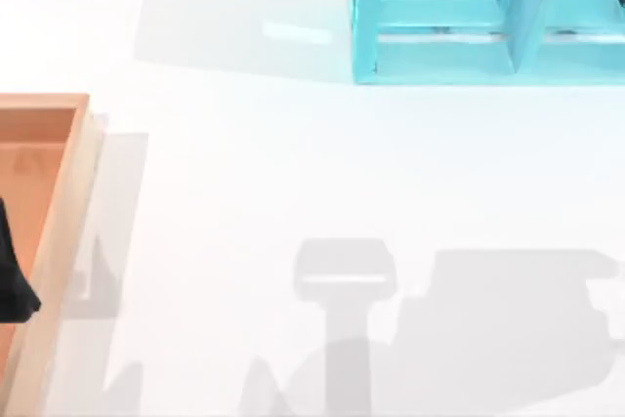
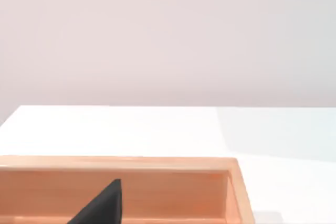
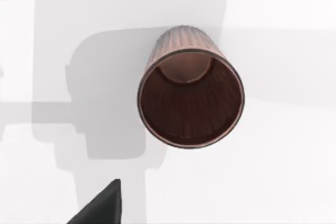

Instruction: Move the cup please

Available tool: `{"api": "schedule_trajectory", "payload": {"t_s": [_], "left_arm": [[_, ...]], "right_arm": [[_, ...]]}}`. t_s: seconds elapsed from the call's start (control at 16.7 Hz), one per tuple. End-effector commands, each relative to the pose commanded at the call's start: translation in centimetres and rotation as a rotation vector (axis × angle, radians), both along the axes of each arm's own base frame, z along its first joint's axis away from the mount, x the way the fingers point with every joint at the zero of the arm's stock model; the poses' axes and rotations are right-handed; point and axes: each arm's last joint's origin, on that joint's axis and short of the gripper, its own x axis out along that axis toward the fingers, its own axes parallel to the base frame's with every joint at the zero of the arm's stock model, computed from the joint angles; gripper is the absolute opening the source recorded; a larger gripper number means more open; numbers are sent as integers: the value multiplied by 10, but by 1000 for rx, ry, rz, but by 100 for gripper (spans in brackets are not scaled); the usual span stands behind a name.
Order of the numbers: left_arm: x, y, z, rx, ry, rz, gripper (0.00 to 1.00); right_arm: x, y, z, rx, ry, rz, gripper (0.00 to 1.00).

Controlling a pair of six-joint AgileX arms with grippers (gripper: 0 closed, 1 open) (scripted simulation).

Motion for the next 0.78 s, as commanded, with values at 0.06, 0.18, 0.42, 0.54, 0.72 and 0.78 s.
{"api": "schedule_trajectory", "payload": {"t_s": [0.06,0.18,0.42,0.54,0.72,0.78], "left_arm": [[0,0,0,0,0,0,100],[0,0,0,0,0,0,100],[0,0,0,0,0,0,100],[0,0,0,0,0,0,100],[0,0,0,0,0,0,100],[0,0,0,0,0,0,100]], "right_arm": [[0,2,0,-1,-3,4,100],[0,1,-5,0,1,2,100],[4,-1,-43,-1,-2,0,100],[5,-1,-68,-3,-11,0,100],[1,0,-95,-1,-3,0,100],[0,0,-99,0,0,0,100]]}}
